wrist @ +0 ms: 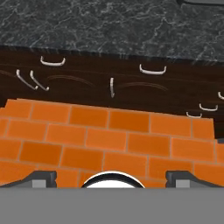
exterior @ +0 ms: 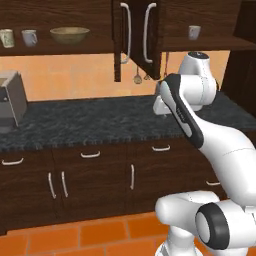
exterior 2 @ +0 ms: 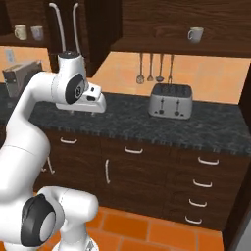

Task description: Gather all objects into one cabinet and sort the glasses and bowls to opposite sides.

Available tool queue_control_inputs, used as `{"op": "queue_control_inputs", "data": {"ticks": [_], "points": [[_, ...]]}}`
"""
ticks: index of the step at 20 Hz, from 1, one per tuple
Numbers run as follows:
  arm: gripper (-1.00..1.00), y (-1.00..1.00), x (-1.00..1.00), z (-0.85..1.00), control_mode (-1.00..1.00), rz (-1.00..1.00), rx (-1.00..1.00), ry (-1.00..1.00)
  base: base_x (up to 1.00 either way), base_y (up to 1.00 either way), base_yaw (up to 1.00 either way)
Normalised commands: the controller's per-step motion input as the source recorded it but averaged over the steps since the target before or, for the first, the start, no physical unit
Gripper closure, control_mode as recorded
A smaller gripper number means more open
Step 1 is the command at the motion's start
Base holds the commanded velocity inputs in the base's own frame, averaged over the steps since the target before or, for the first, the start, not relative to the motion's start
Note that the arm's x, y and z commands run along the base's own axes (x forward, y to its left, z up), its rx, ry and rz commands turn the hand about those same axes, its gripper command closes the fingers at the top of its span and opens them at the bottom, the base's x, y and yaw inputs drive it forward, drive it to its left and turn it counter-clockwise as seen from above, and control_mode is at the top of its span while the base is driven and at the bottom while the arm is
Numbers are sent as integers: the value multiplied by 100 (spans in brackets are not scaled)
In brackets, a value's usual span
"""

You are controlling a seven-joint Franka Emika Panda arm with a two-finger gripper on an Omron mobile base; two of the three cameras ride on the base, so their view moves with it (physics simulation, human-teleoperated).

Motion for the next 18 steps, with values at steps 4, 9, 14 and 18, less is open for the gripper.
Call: {"op": "queue_control_inputs", "data": {"ticks": [4, 9, 14, 18], "points": [[-100, 0, 0, 0, 100, 0, 0, 0, 0, -100, 0], [-100, 0, 0, 0, 100, 0, 0, 0, 30, -83, 0], [-100, 0, 0, 0, 100, 0, 0, 0, 99, -15, -5], [-100, 0, 0, 0, 100, 0, 0, 0, 100, -11, -8]]}}
